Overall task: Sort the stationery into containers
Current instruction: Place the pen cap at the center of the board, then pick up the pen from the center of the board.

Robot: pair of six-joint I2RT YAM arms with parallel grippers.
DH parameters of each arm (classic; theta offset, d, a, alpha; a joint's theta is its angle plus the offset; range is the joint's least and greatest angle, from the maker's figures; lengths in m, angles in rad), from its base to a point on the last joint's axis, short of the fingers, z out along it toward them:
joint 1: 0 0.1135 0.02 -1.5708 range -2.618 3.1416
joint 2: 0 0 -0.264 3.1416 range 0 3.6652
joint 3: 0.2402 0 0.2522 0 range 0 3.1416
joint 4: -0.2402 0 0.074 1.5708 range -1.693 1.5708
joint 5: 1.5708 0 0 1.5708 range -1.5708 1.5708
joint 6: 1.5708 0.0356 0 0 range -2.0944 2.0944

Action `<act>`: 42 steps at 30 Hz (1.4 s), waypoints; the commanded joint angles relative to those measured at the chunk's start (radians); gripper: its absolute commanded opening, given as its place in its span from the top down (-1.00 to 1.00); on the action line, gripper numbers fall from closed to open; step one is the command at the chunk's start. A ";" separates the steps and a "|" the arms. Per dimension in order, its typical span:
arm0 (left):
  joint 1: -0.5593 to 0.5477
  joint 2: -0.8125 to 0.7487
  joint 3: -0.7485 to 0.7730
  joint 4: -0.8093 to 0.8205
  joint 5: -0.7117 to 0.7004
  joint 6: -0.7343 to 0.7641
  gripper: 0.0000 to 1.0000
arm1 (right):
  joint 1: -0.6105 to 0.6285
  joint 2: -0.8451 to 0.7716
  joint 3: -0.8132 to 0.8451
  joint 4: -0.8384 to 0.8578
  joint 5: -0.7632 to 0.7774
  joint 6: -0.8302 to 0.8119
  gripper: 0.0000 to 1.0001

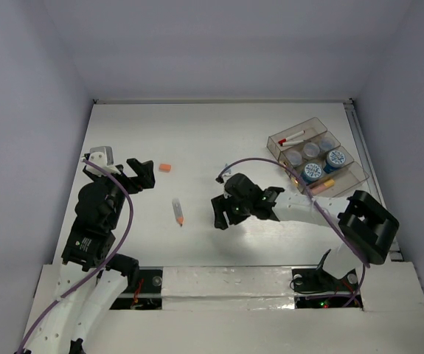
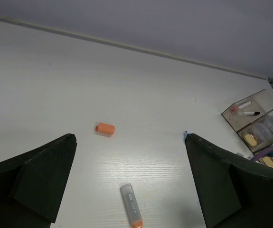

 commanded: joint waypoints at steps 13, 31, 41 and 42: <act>-0.005 -0.002 0.008 0.060 0.016 0.002 -0.98 | -0.108 0.027 -0.016 -0.027 0.123 0.068 -0.44; -0.005 -0.001 0.006 0.066 0.028 0.000 -0.98 | -0.176 0.038 0.145 -0.037 0.218 -0.061 -0.53; -0.005 0.024 -0.005 0.080 0.077 0.002 -0.98 | -0.253 0.380 0.513 -0.147 0.304 -0.142 -0.37; -0.005 0.024 -0.008 0.083 0.082 0.002 -0.98 | -0.262 0.419 0.535 -0.161 0.316 -0.142 -0.36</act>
